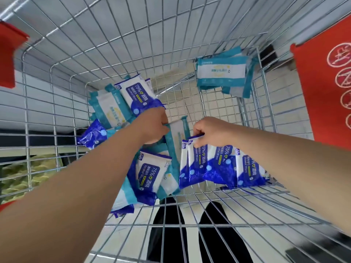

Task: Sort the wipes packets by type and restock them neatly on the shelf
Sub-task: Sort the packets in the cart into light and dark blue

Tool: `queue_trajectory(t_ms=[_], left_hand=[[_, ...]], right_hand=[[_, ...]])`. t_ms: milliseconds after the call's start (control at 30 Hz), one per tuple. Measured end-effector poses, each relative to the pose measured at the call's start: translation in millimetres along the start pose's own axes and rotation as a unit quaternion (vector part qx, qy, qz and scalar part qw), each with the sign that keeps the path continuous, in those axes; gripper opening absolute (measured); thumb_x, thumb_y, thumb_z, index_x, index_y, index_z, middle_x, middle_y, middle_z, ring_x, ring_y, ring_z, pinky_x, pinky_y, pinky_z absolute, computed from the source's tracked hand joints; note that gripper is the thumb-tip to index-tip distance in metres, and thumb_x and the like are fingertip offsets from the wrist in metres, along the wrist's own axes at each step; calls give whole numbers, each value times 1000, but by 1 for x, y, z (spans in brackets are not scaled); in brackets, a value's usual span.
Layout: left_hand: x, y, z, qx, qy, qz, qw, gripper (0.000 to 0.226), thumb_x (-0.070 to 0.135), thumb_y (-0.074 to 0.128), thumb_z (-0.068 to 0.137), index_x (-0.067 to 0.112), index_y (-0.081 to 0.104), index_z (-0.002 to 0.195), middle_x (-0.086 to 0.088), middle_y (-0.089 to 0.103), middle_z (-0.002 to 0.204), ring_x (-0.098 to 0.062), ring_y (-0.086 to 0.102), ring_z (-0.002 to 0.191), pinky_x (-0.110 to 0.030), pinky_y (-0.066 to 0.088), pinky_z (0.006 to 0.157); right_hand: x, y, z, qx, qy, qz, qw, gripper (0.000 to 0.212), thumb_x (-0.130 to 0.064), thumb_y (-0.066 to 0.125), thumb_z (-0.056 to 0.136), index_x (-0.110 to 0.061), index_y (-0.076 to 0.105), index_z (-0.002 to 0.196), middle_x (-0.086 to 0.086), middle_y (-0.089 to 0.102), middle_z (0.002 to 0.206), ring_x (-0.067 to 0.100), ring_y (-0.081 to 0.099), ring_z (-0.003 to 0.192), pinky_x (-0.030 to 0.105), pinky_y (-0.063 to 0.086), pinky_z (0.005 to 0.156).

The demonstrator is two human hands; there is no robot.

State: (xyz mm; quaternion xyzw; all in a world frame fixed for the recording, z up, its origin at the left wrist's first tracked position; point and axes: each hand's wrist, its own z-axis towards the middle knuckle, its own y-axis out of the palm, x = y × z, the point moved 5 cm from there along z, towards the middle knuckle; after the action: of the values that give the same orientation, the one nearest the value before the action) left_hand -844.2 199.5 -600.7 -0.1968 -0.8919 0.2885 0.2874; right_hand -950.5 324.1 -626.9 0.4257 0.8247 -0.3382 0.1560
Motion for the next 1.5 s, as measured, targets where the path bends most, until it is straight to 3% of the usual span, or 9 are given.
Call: queue_trajectory(t_ms=[200,300,533,767,867,967,1133,1333,1500], left_hand=[[-3,-36,-9,160,-20,-108,981,10,15,51,95,14,46,104,4,47,72,-9,44,60,-24,34,51],[4,-48,-15,204,-36,-161,965,19,17,47,97,15,48,116,-4,57,83,-24,58,66,-38,50,61],[38,-33,-21,171,-44,-189,966,28,15,41,100,14,48,127,-5,58,99,-32,67,85,-42,54,73],[64,10,-10,128,-28,-204,970,22,7,44,96,9,61,110,-14,67,100,-32,68,81,-49,57,74],[62,17,-7,132,-38,-242,961,16,5,45,96,15,57,103,-13,66,98,-34,68,83,-51,57,74],[57,12,-5,141,-50,-286,947,18,6,46,97,15,55,109,-15,65,105,-35,68,87,-48,57,79],[33,-7,-6,146,-64,-376,913,19,6,45,98,13,55,114,-14,66,106,-27,68,89,-33,59,76],[-49,-61,-9,297,-159,-149,930,29,24,62,89,17,62,117,-7,62,114,-28,58,103,-32,44,86],[-113,-75,-14,251,-256,-76,930,71,25,80,73,7,43,131,-22,51,128,-40,51,117,-42,41,97]], right_hand=[[-6,-50,-14,96,-11,63,993,14,-22,68,86,-15,56,92,-7,54,80,11,52,72,22,36,57],[5,-83,-30,141,14,82,987,20,-26,70,84,-14,57,94,-4,57,83,10,51,71,23,38,58],[55,-111,-81,83,80,53,992,23,-26,74,80,-14,60,94,4,64,90,23,60,84,33,45,73],[103,-60,-96,-10,120,-59,991,21,-13,72,79,-22,58,92,-2,61,99,16,57,93,22,42,66],[88,-61,-88,25,85,15,996,37,-12,72,81,-14,62,116,1,61,123,15,58,112,27,44,97],[52,-72,-72,101,32,110,988,46,-17,70,84,-15,56,128,0,58,131,13,54,120,19,38,96],[6,-64,-28,146,18,249,957,37,-21,73,80,-11,64,114,9,69,109,22,66,101,37,52,91],[-33,-53,21,126,14,262,957,25,-18,67,83,-10,69,106,10,71,101,22,68,87,30,54,69],[-60,-43,52,149,37,289,945,21,-13,64,86,-11,69,106,16,70,104,27,68,90,34,54,73]])
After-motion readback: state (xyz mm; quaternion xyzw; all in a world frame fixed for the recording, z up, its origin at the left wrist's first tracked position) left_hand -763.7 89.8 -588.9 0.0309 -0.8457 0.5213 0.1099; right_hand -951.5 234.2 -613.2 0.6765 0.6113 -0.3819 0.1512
